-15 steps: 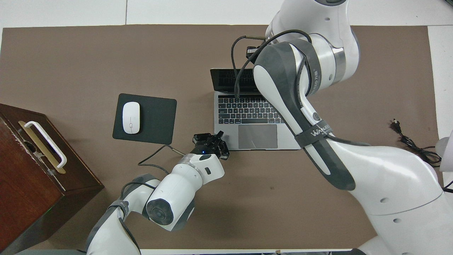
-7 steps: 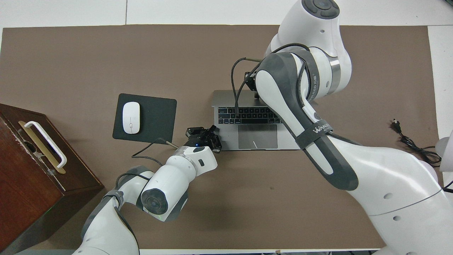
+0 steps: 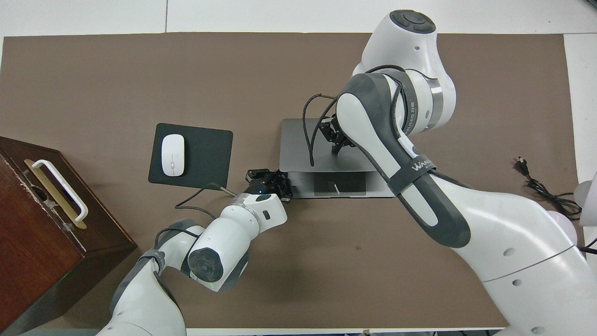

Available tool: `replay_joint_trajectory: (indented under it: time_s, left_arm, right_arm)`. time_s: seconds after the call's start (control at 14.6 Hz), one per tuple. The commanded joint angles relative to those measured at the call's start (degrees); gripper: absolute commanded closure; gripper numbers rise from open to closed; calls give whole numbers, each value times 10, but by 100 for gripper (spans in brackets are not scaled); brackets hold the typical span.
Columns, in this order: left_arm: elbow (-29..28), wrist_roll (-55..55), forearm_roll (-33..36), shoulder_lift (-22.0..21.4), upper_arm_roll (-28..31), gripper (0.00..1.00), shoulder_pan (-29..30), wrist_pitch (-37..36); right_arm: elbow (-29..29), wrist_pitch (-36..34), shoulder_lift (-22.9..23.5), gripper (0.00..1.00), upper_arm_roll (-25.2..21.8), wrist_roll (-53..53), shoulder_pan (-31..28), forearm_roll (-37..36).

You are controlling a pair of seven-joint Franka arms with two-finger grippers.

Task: Close laptop with both arms
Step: 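Push the laptop screen down toward the keyboard with the right gripper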

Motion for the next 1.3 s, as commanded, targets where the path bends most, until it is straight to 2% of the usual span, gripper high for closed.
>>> replay_joint_trajectory:
  time_s: [0.0,0.82,1.1,1.23]
  left_arm:
    - [1,3,9,18,0,100,-7,11]
    - [1,-3,9,21,0,100,-16,11]
    - [0,-2,8,24,0,100,-20,11]
    - [0,-2,8,24,0,100,-21,11]
  right_arm:
    - [-47,8,-22,100,8,-19,-8,13]
    - [-66,10,-25,100,8,-18,-4,16]
    - [-103,43,-38,100,8,-18,0,16]
    - [-103,43,-39,100,8,-18,0,16]
